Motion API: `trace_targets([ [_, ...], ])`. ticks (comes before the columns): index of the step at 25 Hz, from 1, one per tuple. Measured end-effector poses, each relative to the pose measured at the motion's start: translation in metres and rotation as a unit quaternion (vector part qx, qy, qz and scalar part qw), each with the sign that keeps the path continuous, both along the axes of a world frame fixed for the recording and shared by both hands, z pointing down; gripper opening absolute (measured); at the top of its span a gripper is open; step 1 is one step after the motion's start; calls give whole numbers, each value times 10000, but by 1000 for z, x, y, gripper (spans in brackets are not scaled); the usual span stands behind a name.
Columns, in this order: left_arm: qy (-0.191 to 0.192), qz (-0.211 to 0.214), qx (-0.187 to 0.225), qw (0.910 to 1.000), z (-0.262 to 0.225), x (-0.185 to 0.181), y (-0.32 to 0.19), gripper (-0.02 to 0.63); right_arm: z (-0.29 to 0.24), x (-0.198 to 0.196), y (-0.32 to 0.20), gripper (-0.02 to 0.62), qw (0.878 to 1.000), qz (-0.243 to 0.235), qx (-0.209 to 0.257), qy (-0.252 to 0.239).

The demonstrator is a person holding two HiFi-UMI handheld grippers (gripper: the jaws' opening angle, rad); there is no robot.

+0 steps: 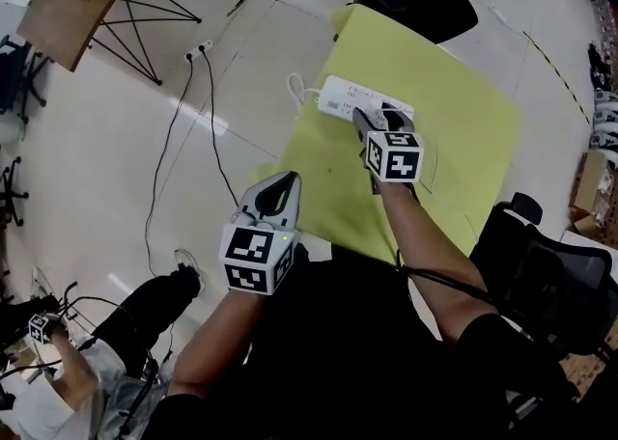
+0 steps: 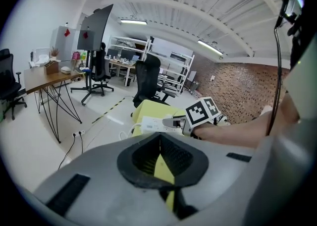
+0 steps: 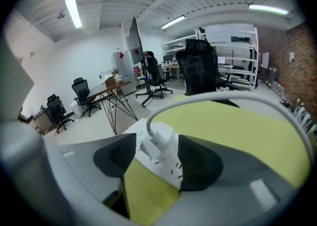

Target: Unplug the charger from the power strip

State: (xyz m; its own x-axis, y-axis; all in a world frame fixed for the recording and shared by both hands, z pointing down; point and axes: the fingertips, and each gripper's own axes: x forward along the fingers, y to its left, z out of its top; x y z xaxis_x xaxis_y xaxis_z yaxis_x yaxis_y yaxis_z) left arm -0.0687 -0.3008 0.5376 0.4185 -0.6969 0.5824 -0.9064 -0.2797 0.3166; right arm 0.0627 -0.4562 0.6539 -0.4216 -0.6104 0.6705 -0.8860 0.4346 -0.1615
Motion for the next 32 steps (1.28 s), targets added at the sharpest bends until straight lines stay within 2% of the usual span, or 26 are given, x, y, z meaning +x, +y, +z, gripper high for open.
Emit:
trace_targets([
  [3,13,-78,-52,10000,0,-3,4,8,7,-1,-5,262,9999,108,-73,25],
  [7,19,-110,-66,9999,1,-7,9,8,12,0,-6,210,9996,179,-46,205],
  [13,25,-124,-39,9999,-2,-12,16,8,9,4,-7,189,9989,314,-4,361],
  [22,32,-198,63,9998,-6,-29,28,8,7,5,-5,186,9982,379,-35,468],
  [32,21,-400,158,9991,-15,-50,43,8,2,6,-7,179,9926,452,0,1125],
])
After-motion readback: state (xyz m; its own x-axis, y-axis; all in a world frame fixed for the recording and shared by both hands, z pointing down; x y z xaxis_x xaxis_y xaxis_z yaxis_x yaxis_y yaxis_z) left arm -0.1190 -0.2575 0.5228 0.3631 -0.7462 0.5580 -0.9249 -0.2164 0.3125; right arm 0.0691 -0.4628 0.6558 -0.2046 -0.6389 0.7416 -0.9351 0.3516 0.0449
